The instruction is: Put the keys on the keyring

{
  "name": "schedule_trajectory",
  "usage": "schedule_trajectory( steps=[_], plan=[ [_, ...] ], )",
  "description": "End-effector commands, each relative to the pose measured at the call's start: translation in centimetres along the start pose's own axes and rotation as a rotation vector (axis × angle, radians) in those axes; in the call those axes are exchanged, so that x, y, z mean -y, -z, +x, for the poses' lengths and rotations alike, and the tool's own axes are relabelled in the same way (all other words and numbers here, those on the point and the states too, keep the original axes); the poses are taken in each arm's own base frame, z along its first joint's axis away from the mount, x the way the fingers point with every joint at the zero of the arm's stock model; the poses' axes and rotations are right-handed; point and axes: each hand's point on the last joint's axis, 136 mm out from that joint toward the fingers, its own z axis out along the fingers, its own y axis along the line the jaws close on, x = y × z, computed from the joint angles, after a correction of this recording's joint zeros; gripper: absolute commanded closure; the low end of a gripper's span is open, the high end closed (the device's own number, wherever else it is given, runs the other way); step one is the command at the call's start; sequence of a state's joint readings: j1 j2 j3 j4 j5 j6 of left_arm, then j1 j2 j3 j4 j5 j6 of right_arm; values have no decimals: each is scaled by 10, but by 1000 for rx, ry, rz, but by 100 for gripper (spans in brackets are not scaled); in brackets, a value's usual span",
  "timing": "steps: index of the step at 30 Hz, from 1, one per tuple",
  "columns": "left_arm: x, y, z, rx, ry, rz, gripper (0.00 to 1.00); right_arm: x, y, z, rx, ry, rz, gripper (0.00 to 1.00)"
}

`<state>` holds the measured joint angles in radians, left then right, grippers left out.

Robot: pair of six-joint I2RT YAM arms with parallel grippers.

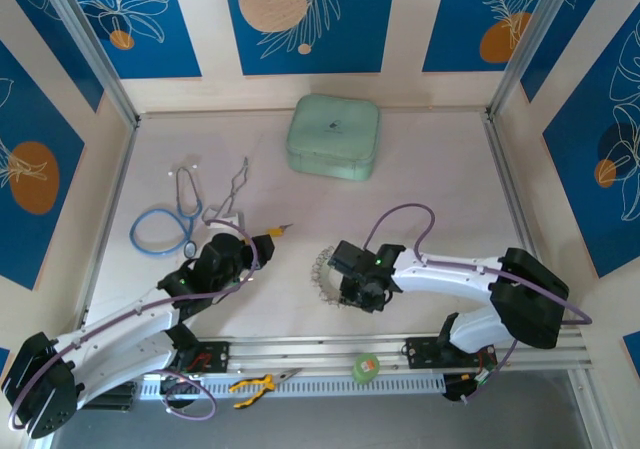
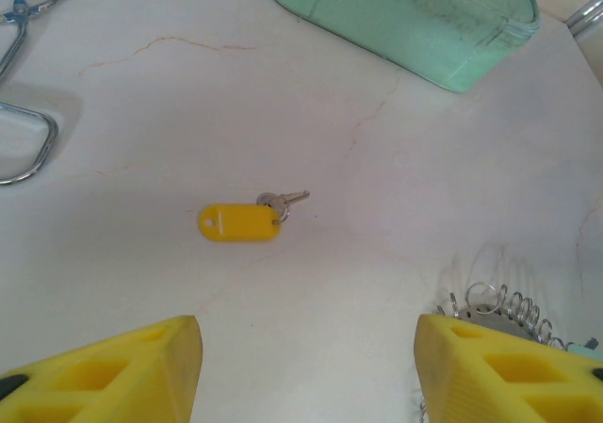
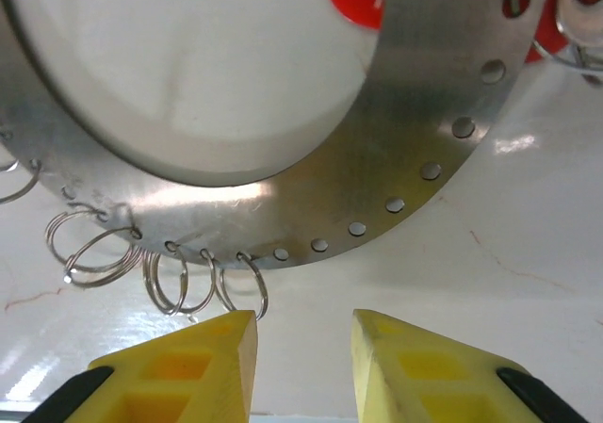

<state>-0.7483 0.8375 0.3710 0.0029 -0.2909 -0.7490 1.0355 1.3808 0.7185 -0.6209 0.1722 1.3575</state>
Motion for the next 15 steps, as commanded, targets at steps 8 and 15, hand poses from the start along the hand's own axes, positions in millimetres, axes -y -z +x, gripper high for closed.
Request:
schedule_trajectory(
  steps=[8, 15],
  plan=[
    [-4, 2, 0, 12, -15, -12, 39, -15, -11, 5, -45, -108, -111, 68],
    [-5, 1, 0, 13, -16, -14, 39, -13, -16, 5, -50, -126, -111, 72]
  ],
)
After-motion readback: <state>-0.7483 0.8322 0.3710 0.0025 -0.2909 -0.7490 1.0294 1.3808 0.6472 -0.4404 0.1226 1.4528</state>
